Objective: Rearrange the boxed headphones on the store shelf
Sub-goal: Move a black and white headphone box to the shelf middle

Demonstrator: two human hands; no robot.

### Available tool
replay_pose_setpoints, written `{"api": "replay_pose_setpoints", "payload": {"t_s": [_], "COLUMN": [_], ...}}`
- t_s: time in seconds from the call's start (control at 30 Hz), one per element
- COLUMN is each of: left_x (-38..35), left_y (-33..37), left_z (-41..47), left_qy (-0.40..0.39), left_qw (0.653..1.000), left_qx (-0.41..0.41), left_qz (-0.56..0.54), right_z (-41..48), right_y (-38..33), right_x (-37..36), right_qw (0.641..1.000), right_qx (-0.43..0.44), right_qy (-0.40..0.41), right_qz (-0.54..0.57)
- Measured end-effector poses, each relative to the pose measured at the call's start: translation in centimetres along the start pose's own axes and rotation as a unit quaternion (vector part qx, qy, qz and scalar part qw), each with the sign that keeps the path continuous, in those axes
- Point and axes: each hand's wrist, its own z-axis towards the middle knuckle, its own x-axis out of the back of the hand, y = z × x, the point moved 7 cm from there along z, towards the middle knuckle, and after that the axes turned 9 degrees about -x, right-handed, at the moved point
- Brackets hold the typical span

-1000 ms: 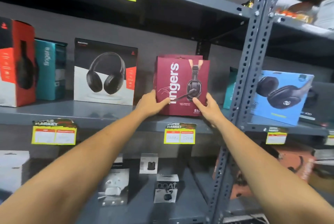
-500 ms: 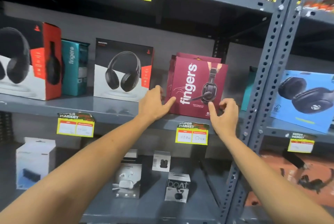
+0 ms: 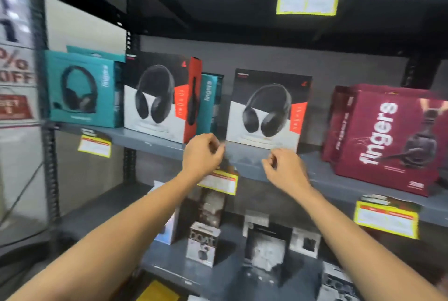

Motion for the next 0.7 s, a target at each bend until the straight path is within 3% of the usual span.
{"api": "replay_pose_setpoints", "payload": {"t_s": [0.17, 0.27, 0.53, 0.7], "left_x": [8.0, 10.9, 12.2, 12.8], "left_y": [-9.9, -14.7, -18.4, -19.1], "left_z": [2.6, 3.8, 6.6, 6.7], "left_qy": [0.101, 0.109, 0.088, 0.114], "left_qw": [0.989, 0.981, 0.989, 0.992], "left_qx": [0.108, 0.155, 0.09, 0.057], "left_qz": [-0.002, 0.034, 0.076, 0.0], "right_z": [5.4, 8.9, 12.2, 11.9], "right_y": [-8.0, -12.8, -17.0, -13.9], "right_x": [-6.5, -8.9, -12.7, -11.4], "right_qw": [0.979, 0.972, 0.963, 0.941], "right_qx": [-0.052, -0.052, -0.098, -0.059], "right_qy": [-0.043, -0.044, -0.058, -0.074], "right_qz": [0.191, 0.224, 0.243, 0.326]}}
